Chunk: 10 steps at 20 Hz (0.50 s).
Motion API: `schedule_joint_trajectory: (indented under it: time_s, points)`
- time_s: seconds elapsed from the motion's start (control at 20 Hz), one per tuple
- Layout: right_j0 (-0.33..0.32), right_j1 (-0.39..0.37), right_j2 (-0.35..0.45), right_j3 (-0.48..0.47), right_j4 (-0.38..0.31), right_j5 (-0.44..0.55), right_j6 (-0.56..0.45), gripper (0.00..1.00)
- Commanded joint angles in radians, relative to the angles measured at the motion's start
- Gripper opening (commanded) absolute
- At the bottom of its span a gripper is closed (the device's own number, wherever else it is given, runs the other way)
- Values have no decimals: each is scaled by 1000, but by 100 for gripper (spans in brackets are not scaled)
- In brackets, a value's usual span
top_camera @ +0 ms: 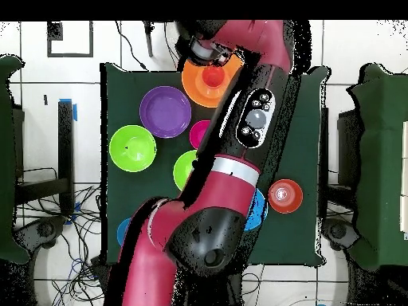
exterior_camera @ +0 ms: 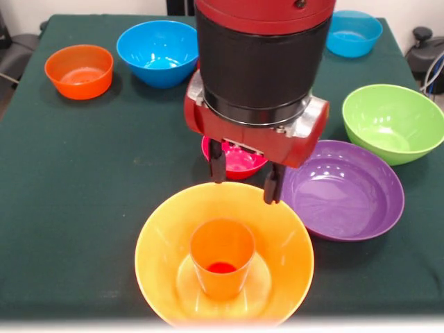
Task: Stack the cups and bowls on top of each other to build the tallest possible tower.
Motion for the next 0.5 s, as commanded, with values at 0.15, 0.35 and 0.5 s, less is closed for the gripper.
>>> schedule_joint_trajectory:
  time_s: [0.15,0.35,0.5]
  points:
    - [30,-22,185,86,-151,-1,-225,100]
    - [33,-29,215,81,-169,8,-214,100]
    - [32,-32,226,74,-185,16,-206,100]
